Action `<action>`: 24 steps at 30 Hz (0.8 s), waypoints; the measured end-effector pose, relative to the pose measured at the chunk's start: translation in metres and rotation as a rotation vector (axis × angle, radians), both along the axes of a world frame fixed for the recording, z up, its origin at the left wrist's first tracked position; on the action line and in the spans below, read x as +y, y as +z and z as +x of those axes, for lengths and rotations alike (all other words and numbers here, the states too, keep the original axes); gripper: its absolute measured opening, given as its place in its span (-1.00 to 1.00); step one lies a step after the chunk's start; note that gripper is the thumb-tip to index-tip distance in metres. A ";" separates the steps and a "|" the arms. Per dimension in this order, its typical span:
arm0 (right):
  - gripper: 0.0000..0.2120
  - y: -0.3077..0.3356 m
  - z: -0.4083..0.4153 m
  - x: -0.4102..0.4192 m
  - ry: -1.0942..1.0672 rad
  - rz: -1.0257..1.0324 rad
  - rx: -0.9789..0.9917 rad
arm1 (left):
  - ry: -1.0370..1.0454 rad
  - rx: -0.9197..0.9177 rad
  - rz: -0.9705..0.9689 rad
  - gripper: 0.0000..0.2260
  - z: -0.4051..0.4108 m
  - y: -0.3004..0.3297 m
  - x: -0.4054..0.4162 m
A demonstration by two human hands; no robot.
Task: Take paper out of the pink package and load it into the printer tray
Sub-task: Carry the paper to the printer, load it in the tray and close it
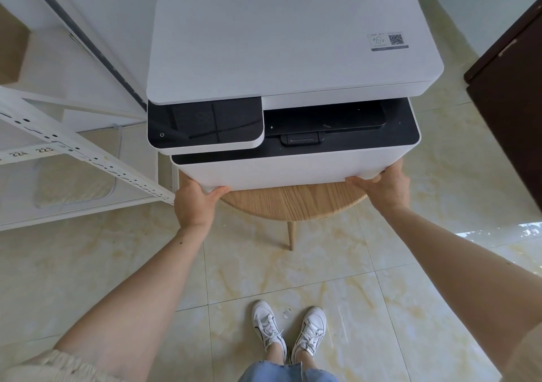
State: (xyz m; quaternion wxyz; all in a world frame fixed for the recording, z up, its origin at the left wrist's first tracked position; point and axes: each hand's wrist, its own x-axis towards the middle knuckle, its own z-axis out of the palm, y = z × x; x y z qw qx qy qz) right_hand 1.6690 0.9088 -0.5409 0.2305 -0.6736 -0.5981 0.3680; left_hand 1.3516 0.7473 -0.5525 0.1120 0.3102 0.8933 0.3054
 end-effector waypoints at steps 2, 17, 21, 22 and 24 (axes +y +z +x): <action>-0.11 -0.002 0.001 0.001 0.016 -0.001 0.000 | -0.006 -0.028 -0.020 -0.45 -0.002 -0.004 -0.001; -0.33 0.003 0.014 -0.015 0.057 -0.082 -0.044 | -0.211 -0.352 -0.013 -0.23 0.014 -0.005 -0.038; -0.27 0.019 0.033 -0.031 0.107 -0.109 -0.100 | -0.180 -0.433 -0.097 -0.12 0.028 -0.001 -0.066; -0.27 0.026 0.039 -0.036 0.107 -0.112 -0.107 | -0.170 -0.456 -0.105 -0.12 0.031 0.004 -0.074; -0.30 0.037 0.057 -0.050 0.108 -0.081 -0.105 | -0.163 -0.493 -0.069 -0.13 0.038 0.012 -0.098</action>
